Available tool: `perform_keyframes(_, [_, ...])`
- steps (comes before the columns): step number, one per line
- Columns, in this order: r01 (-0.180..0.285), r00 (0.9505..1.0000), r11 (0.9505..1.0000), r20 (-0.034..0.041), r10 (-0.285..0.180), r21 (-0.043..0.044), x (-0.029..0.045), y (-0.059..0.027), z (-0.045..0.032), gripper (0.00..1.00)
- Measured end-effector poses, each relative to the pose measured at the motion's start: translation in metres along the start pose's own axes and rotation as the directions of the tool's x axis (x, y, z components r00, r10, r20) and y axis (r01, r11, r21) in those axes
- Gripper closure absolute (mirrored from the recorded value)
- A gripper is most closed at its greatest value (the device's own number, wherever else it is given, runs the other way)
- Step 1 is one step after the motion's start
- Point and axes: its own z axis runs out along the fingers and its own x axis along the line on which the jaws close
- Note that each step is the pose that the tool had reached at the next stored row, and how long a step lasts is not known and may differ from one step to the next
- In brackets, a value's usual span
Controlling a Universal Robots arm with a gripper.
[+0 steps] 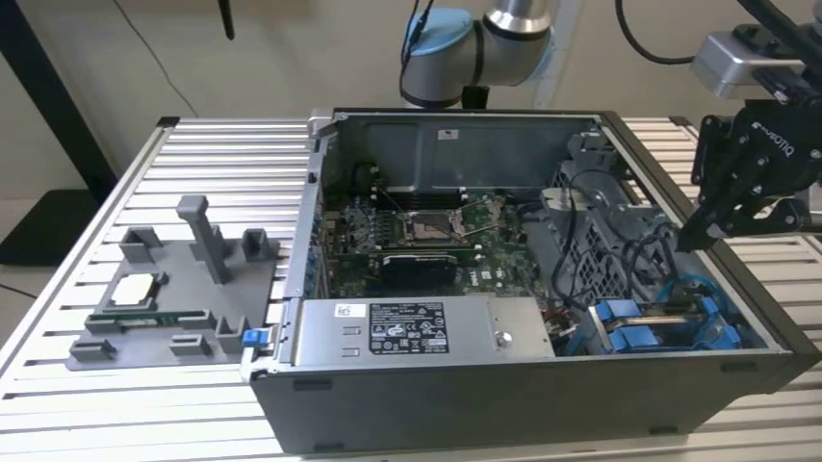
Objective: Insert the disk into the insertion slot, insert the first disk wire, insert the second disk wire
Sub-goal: 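Insert the second disk wire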
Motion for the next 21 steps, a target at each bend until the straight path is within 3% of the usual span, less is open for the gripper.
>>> perform_keyframes(12, [0.0,1.0,1.0,0.0088,0.0,0.0,0.0152,0.0195,-0.0004,1.0])
perform_keyframes(16, [0.001,0.9999,1.0,0.0148,-0.001,0.0009,0.023,0.0235,-0.0008,1.0])
perform_keyframes(21, [0.001,0.9998,1.0,0.022,-0.001,0.0042,0.0273,0.0331,-0.0007,1.0])
